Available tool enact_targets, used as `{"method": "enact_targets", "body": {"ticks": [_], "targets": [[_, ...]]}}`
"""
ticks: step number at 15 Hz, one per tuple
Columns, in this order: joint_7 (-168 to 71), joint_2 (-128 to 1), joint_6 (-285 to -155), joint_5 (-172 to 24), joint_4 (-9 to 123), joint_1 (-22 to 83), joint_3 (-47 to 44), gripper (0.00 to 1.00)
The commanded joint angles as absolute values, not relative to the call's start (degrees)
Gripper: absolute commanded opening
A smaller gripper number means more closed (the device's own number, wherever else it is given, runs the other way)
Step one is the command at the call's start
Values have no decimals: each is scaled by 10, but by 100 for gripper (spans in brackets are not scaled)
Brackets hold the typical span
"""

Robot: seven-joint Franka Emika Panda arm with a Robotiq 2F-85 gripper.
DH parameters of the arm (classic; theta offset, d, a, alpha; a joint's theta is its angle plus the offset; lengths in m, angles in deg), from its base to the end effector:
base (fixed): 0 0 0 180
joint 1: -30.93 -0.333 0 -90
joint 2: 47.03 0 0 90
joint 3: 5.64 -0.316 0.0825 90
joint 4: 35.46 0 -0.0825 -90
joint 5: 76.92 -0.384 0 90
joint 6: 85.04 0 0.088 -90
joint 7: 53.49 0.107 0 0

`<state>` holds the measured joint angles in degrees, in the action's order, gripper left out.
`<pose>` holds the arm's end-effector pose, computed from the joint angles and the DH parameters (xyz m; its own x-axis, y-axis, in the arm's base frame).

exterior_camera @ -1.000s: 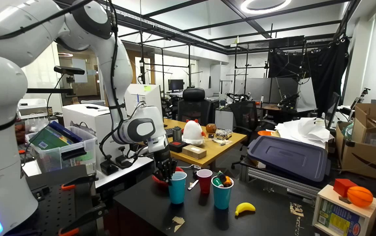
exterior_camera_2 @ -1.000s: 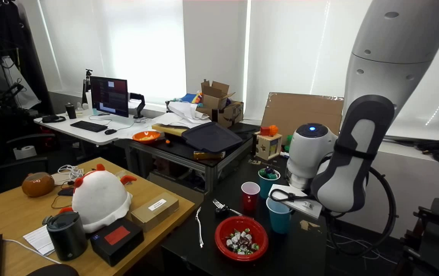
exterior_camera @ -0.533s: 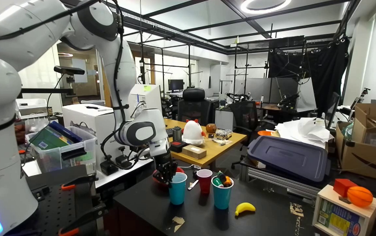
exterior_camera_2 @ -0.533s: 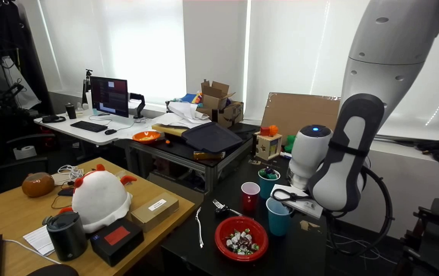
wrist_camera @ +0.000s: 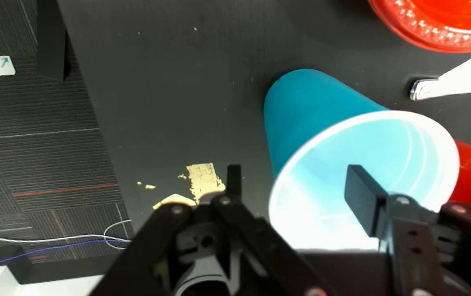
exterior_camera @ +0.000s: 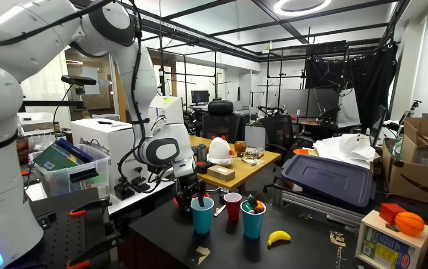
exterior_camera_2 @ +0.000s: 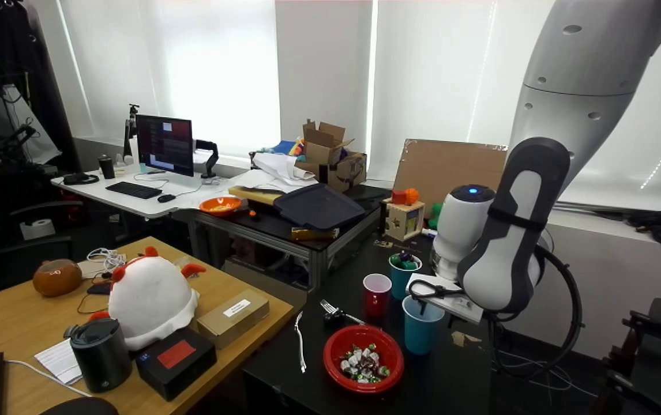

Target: Pick up the blue cup and pour it's contents in the bowl

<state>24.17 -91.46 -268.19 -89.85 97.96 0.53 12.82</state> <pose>0.4845 0.0574 0.0464 0.2734 -0.9334 0.2324 -0.9449 -0.3058 -0.1166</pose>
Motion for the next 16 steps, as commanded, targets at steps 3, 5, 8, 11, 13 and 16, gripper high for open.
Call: {"method": "enact_targets", "body": {"ticks": [3, 5, 8, 11, 13, 16], "targets": [[229, -896, -2631, -916, 980, -59, 182, 100], [233, -892, -2606, -908, 982, -89, 203, 100], [245, -885, -2562, -890, 985, -141, 236, 100], [270, -872, -2530, -875, 999, -199, 277, 100], [295, -865, -2504, -863, 1010, -245, 316, 100], [331, -862, -2431, -819, 1002, -301, 375, 100]]}}
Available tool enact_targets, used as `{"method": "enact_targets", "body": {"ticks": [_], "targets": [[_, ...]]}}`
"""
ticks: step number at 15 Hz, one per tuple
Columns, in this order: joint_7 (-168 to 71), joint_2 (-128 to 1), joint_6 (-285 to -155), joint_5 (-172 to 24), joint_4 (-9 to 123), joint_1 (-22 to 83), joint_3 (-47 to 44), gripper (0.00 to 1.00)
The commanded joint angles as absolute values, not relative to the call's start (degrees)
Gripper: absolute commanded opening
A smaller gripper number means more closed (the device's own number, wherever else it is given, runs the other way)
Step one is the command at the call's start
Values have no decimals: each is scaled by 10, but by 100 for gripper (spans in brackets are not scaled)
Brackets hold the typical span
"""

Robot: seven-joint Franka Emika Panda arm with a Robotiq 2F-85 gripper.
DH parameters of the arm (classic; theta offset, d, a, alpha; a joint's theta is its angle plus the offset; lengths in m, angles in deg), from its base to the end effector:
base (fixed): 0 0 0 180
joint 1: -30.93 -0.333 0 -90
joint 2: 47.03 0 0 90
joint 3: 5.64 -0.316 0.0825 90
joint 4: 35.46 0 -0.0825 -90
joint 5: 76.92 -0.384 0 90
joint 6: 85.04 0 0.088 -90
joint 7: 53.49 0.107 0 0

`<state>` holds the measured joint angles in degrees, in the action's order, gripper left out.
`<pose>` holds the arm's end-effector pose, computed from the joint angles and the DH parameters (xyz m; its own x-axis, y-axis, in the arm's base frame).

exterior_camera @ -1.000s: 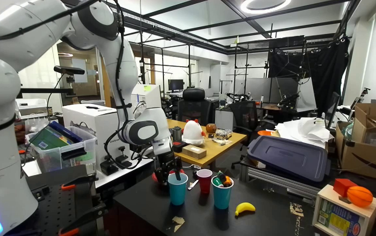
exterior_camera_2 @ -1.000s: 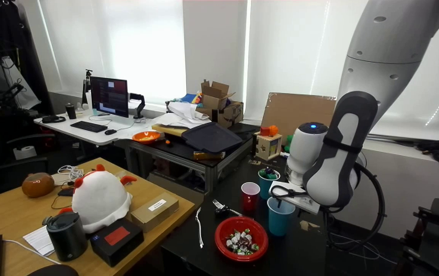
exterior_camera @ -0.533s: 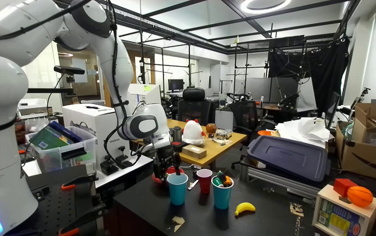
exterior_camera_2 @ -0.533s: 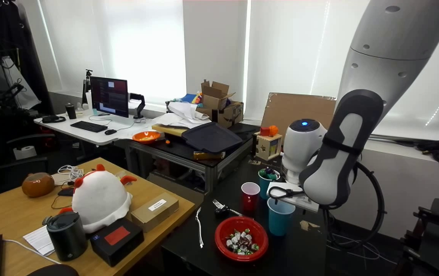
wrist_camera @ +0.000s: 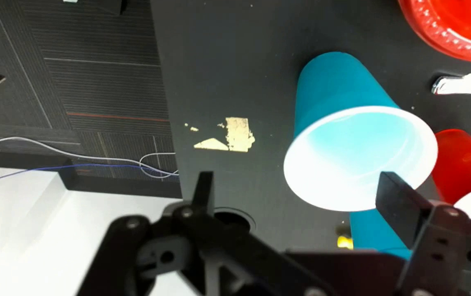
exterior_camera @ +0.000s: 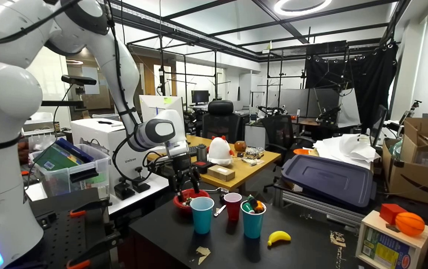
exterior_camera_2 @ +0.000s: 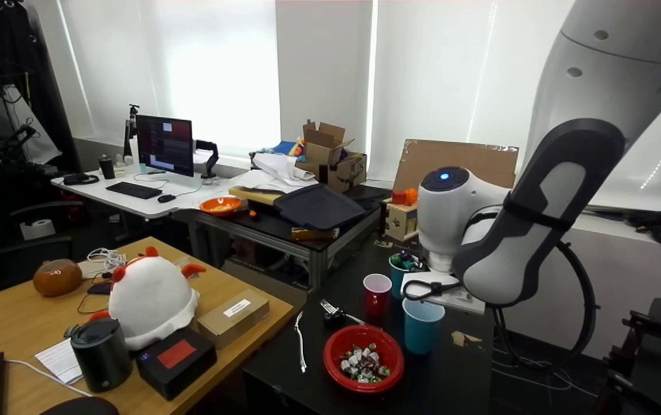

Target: Pick up the blue cup and pour it's contents in the bowl

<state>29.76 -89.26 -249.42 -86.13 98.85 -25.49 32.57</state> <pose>0.4806 0.1026 0.0921 0.3712 -0.8476 0.3791 -0.9248 -0.3742 0.0690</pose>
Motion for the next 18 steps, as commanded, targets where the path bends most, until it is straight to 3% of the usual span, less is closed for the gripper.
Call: {"method": "enact_targets", "body": {"ticks": [1, 9, 18], "targets": [[337, -861, -2397, -797, 994, -312, 390, 100], [371, -821, -2064, -597, 876, -292, 389, 100], [324, -757, -1839, -369, 752, -98, 205, 100]]}}
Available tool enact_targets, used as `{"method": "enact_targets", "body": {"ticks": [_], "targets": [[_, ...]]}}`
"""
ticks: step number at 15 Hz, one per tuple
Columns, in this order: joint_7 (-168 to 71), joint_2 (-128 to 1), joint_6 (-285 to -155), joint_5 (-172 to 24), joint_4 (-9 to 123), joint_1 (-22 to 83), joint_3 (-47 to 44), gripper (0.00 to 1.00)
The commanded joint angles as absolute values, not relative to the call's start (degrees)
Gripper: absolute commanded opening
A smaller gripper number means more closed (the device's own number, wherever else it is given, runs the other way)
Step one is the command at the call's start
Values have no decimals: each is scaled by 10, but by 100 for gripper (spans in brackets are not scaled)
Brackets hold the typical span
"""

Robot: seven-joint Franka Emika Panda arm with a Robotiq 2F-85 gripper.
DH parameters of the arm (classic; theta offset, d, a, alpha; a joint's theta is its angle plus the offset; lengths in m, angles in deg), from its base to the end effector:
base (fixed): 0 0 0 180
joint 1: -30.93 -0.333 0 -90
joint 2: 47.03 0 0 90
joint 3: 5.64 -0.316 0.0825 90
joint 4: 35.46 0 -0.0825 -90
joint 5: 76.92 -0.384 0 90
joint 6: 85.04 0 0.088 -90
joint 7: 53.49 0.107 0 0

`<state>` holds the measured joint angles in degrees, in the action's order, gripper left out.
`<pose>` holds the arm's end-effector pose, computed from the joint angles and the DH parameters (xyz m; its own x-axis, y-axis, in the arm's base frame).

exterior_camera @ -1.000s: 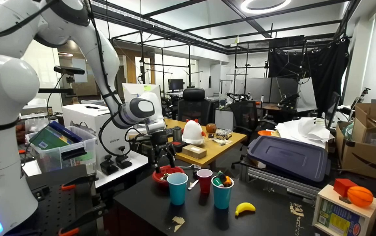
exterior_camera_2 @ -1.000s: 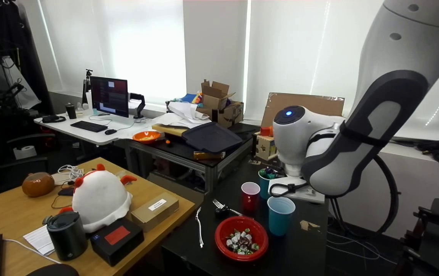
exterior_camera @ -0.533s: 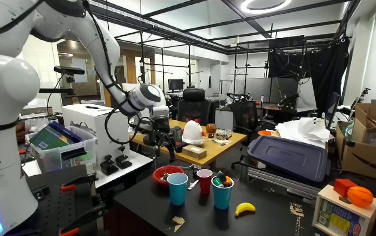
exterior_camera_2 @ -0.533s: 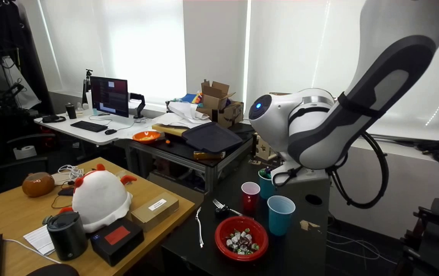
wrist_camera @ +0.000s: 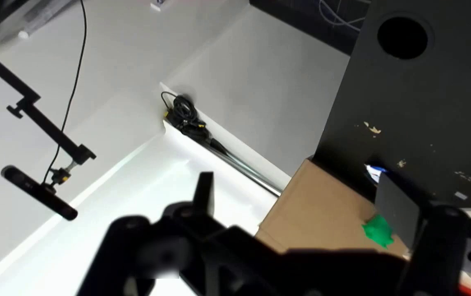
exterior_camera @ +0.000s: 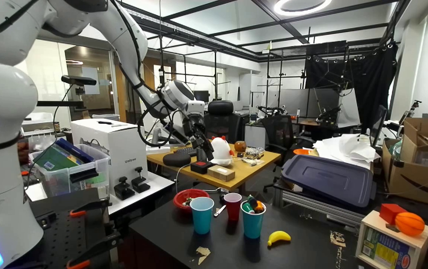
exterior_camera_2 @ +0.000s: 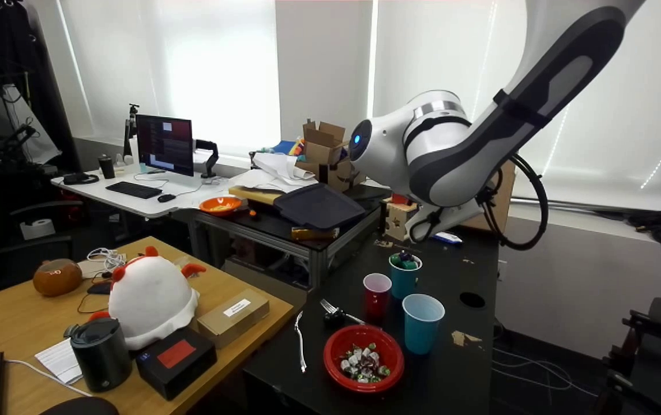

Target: Pick up the blue cup and pour it's contents in the bowl

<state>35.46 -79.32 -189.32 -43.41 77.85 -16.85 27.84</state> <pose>0.5408 0.0939 0.2166 0.6421 -0.5180 0.5652 -0.7341 -0.2030 0.6479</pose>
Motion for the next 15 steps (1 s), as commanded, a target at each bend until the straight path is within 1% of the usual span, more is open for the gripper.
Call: {"method": "enact_targets", "body": {"ticks": [1, 4, 7, 11, 13, 15], "targets": [[316, -752, -1827, -338, 740, -68, 172, 100], [242, -740, -1800, -257, 708, 13, 75, 100], [150, -751, -1810, -195, 669, 87, 0, 100], [39, -768, -1846, -135, 632, 148, -50, 100], [-3, -773, -1890, -114, 624, 172, -64, 100], [-30, -770, -1963, -98, 631, 193, -75, 100]]}}
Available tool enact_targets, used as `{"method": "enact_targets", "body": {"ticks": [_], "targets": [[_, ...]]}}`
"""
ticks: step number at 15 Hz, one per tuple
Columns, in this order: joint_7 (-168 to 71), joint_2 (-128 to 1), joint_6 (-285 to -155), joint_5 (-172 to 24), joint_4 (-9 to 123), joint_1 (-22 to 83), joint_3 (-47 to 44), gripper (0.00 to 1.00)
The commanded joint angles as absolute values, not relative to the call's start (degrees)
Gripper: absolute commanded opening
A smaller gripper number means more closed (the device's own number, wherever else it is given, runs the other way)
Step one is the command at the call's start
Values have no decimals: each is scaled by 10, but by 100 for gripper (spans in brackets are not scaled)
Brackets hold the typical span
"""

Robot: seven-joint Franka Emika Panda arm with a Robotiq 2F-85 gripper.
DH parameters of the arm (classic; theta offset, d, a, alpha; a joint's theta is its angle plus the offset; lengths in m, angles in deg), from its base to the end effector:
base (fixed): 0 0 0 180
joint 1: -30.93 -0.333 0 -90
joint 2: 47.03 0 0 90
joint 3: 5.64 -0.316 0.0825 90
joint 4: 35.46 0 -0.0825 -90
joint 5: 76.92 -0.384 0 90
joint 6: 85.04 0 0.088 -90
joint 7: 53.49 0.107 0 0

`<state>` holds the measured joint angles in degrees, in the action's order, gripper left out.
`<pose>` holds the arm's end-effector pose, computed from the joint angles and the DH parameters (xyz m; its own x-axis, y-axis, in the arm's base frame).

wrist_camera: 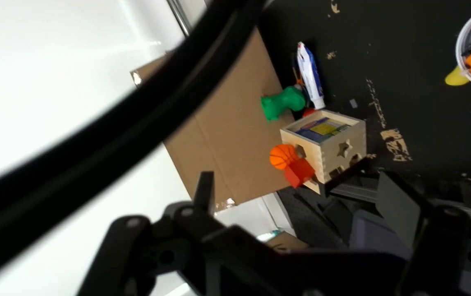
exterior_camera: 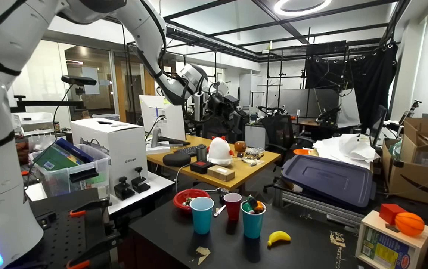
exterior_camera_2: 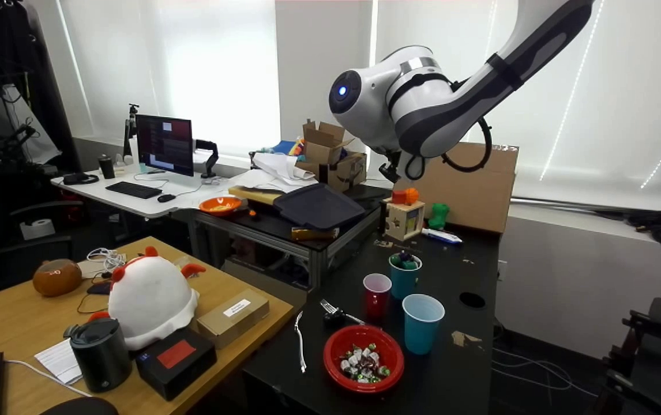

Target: Pick up the blue cup and pour it's contents in the bowl

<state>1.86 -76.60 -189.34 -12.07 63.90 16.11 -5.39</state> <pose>0.6412 0.0903 0.2929 0.9598 0.0208 0.2800 -0.2328 -0.4986 0.8350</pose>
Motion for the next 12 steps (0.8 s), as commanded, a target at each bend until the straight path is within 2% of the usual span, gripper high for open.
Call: {"method": "enact_targets", "body": {"ticks": [1, 7, 9, 12], "targets": [[-35, -772, -2009, -94, 633, 206, -77, 100], [-64, -803, -2270, -112, 634, 267, -69, 100], [-95, -815, -2300, -166, 632, 283, -72, 100], [-170, -825, -2274, -300, 625, 290, -80, 100]]}}
